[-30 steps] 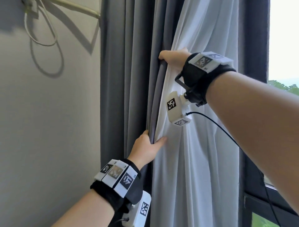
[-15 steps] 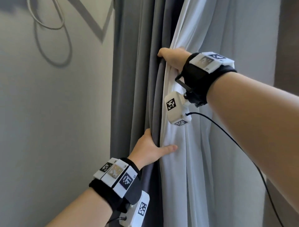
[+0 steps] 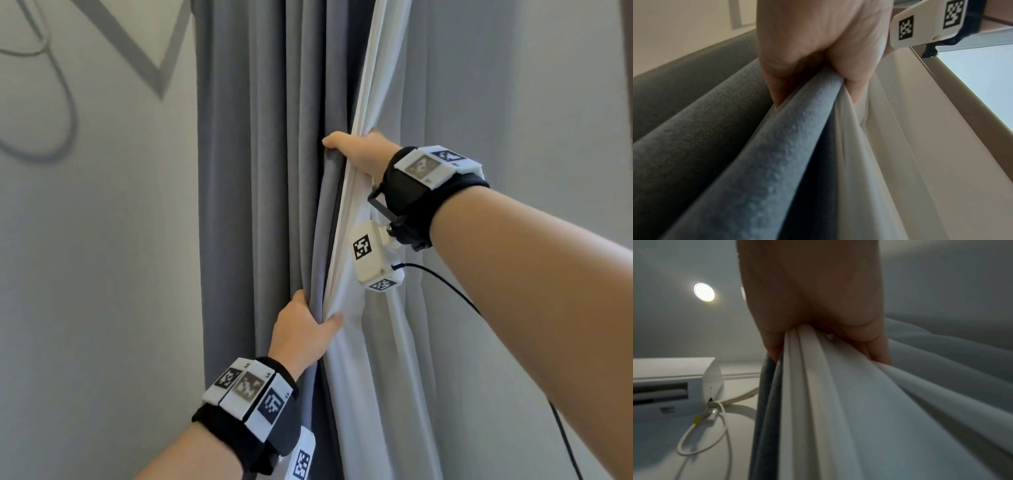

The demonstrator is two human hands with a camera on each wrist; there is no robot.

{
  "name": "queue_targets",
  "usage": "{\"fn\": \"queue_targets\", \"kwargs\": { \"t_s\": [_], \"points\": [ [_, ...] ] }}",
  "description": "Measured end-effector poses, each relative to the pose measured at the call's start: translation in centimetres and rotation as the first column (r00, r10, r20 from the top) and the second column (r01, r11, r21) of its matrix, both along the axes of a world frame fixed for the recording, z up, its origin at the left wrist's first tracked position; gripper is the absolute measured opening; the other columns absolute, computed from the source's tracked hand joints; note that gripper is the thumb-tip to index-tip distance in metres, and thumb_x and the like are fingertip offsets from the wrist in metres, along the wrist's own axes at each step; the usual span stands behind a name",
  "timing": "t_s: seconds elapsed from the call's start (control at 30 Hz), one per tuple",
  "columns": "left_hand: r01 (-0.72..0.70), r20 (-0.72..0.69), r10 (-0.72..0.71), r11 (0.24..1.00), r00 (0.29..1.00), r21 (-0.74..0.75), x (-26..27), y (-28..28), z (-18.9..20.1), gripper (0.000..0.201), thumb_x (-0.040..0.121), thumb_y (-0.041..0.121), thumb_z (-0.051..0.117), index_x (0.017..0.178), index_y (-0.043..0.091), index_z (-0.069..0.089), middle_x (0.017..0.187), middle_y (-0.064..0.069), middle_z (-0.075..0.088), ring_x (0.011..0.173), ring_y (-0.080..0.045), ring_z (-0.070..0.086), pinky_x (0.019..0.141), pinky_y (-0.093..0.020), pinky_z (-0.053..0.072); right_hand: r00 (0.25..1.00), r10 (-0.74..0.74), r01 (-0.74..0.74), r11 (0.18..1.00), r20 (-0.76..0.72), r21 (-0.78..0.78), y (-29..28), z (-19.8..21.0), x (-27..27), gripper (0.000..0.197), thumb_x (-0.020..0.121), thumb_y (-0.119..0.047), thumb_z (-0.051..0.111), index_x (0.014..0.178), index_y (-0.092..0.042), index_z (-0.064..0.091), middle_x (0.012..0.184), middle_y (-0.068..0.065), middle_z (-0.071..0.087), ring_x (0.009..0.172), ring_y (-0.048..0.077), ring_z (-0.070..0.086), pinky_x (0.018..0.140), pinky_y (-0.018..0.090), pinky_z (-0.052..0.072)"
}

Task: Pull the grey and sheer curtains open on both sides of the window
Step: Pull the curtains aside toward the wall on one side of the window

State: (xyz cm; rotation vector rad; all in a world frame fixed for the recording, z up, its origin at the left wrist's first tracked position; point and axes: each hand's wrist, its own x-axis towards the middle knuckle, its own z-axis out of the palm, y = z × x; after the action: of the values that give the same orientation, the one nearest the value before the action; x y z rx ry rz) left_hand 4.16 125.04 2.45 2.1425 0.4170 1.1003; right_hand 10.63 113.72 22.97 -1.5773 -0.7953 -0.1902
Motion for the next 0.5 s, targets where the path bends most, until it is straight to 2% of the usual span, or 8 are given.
{"fn": "queue_targets", "kwargs": {
  "t_s": [0.07, 0.1, 0.17, 0.23, 0.27, 0.33, 0.4, 0.5],
  "points": [
    [0.017, 0.006, -0.017, 1.0, 1.0, -0.005, 0.5, 1.1, -0.1, 0.035, 0.076, 0.034, 0.07, 0.098, 0.023, 0.044, 0.086, 0.008, 0.057, 0.083, -0.018, 0.061, 0.072, -0.03, 0.051, 0.998, -0.062, 0.062, 0.998, 0.015, -0.022, 0.6, -0.1, 0.6, 0.083, 0.077, -0.047, 0.062, 0.139, -0.006, 0.026, 0.135, 0.013, 0.042, 0.1, 0.024, 0.042, 0.055, 0.028, 0.035],
    [0.024, 0.008, -0.024, 1.0, 1.0, -0.009, 0.8, 1.5, -0.1, 0.034, 0.076, 0.033, 0.07, 0.097, 0.024, 0.044, 0.085, 0.009, 0.057, 0.08, -0.015, 0.061, 0.07, -0.028, 0.05, 0.996, -0.089, 0.09, 0.995, 0.027, -0.037, 0.8, -0.1, 1.0, 0.086, 0.075, -0.051, 0.062, 0.139, -0.006, 0.027, 0.136, 0.013, 0.042, 0.107, 0.025, 0.045, 0.058, 0.028, 0.037],
    [0.035, 0.013, -0.035, 0.999, 0.999, -0.018, 1.4, 2.4, -0.1, 0.03, 0.076, 0.032, 0.069, 0.094, 0.024, 0.046, 0.084, 0.01, 0.058, 0.076, -0.009, 0.059, 0.068, -0.027, 0.048, 0.986, -0.155, 0.16, 0.983, 0.062, -0.093, 1.2, -0.2, 1.7, 0.097, 0.065, -0.063, 0.061, 0.139, -0.008, 0.03, 0.138, 0.013, 0.043, 0.118, 0.029, 0.047, 0.075, 0.032, 0.04],
    [0.035, 0.013, -0.034, 0.999, 0.999, -0.028, 2.0, 3.1, -0.1, 0.028, 0.076, 0.032, 0.069, 0.094, 0.024, 0.048, 0.085, 0.009, 0.059, 0.077, -0.01, 0.059, 0.071, -0.029, 0.05, 0.968, -0.231, 0.245, 0.955, 0.101, -0.166, 1.6, -0.2, 2.8, 0.119, 0.044, -0.078, 0.056, 0.14, -0.013, 0.03, 0.142, 0.013, 0.04, 0.125, 0.033, 0.043, 0.094, 0.041, 0.041],
    [0.032, 0.014, -0.032, 0.999, 0.999, -0.029, 2.2, 3.4, 0.0, 0.029, 0.076, 0.033, 0.069, 0.095, 0.023, 0.049, 0.086, 0.008, 0.06, 0.08, -0.013, 0.06, 0.073, -0.031, 0.051, 0.957, -0.268, 0.286, 0.939, 0.113, -0.191, 1.8, -0.2, 3.6, 0.128, 0.034, -0.081, 0.053, 0.142, -0.017, 0.026, 0.146, 0.014, 0.034, 0.129, 0.035, 0.038, 0.101, 0.047, 0.037],
    [0.027, 0.027, -0.026, 0.999, 0.999, -0.032, 2.8, 3.9, 0.0, 0.03, 0.076, 0.034, 0.069, 0.097, 0.022, 0.051, 0.089, 0.006, 0.062, 0.083, -0.015, 0.062, 0.076, -0.034, 0.053, 0.936, -0.332, 0.349, 0.916, 0.113, -0.197, 2.3, 0.0, 5.0, 0.14, 0.025, -0.083, 0.053, 0.146, -0.025, 0.012, 0.152, 0.016, 0.016, 0.137, 0.038, 0.024, 0.108, 0.053, 0.029],
    [0.019, 0.043, -0.018, 0.999, 0.999, -0.036, 3.2, 4.3, -0.1, 0.03, 0.076, 0.034, 0.069, 0.097, 0.023, 0.051, 0.091, 0.005, 0.063, 0.084, -0.015, 0.062, 0.078, -0.035, 0.054, 0.936, -0.338, 0.35, 0.919, 0.096, -0.18, 2.8, 0.1, 5.7, 0.147, 0.022, -0.082, 0.056, 0.147, -0.028, 0.0, 0.153, 0.016, 0.009, 0.136, 0.041, 0.022, 0.108, 0.052, 0.03],
    [0.0, 0.061, 0.002, 1.0, 0.998, -0.029, 3.6, 5.1, -0.2, 0.027, 0.076, 0.033, 0.069, 0.093, 0.025, 0.05, 0.089, 0.008, 0.061, 0.084, -0.015, 0.061, 0.078, -0.032, 0.052, 0.973, -0.214, 0.224, 0.966, 0.087, -0.127, 4.3, 0.2, 6.3, 0.136, 0.035, -0.077, 0.063, 0.147, -0.015, 0.016, 0.146, 0.014, 0.034, 0.126, 0.036, 0.042, 0.101, 0.047, 0.04]
  ]
}}
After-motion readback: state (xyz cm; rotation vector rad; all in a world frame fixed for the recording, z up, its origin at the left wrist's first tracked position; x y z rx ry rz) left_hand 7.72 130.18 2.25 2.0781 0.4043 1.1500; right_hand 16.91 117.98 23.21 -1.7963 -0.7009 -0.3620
